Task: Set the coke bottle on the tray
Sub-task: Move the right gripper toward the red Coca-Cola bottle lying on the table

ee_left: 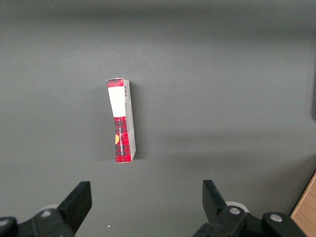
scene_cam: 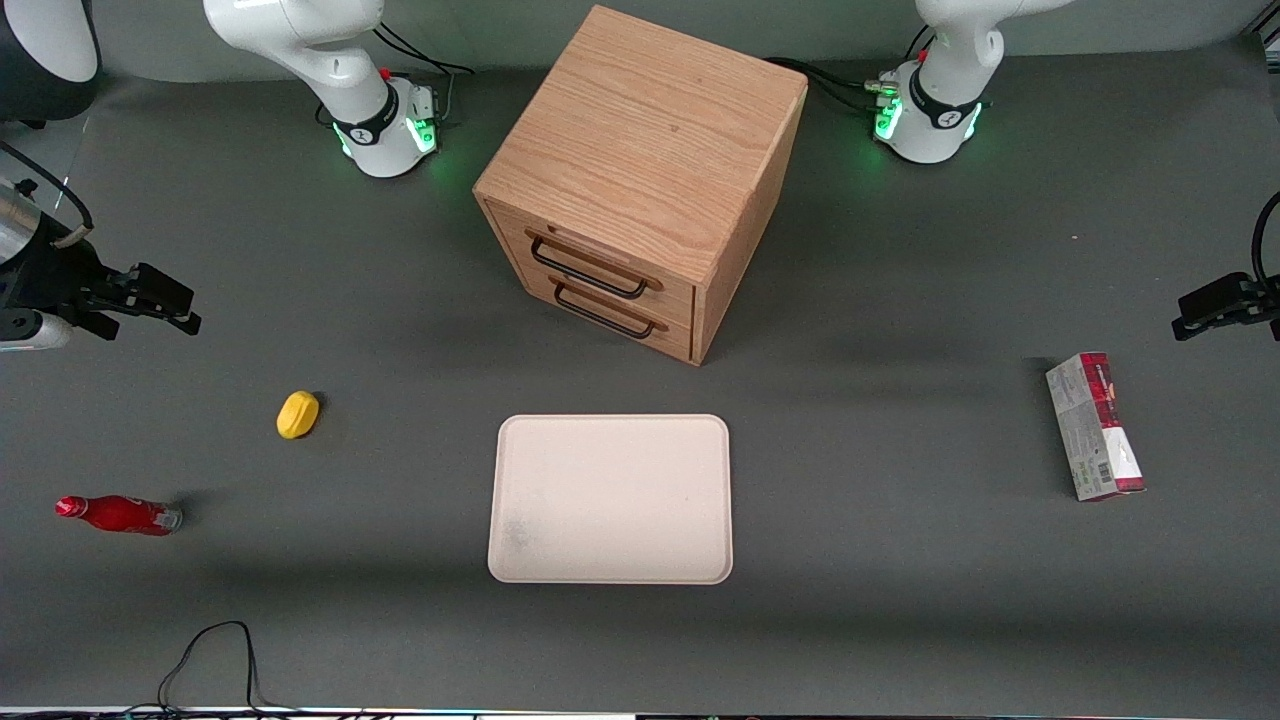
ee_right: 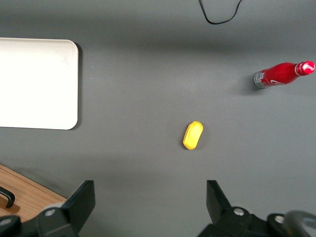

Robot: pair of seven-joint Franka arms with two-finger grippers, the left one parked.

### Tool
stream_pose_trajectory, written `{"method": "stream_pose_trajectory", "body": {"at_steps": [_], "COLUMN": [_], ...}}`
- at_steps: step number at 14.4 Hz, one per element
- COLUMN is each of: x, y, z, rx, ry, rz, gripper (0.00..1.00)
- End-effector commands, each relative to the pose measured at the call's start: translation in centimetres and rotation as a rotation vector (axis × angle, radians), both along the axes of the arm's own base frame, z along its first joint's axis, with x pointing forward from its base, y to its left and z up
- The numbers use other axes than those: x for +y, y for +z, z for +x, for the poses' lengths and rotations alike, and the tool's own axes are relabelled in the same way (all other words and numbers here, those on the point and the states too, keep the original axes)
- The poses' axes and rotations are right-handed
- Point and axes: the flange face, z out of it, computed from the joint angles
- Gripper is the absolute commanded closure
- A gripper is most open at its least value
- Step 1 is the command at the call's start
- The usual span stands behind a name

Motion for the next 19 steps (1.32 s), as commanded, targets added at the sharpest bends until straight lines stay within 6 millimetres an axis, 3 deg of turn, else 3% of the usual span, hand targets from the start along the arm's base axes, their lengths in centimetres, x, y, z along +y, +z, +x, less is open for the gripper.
{"method": "stream_pose_trajectory", "body": {"at_steps": [1,4,6,8,11,13,16,19], "x": [0.2,0.4,0.4,-0.7,-5.8,-9.1,-16.4,-20.5], "y": [0.3,0.3,-0.9,-0.5,-1.9,-3.7,-7.3,-11.7], "z": [-0.9,-1.0,-1.8,-1.7,0.3,2.2,6.0,8.8], "rx": [-0.005,-0.003,0.082,0.089,0.064,0.044,0.074,0.056], "ry": [-0.002,-0.001,0.001,-0.005,-0.082,-0.013,0.018,0.050], "rz": [-0.022,-0.014,-0.015,-0.022,-0.036,-0.058,-0.109,-0.148], "gripper": [0.00,0.00,0.00,0.00,0.00,0.00,0.00,0.00]}}
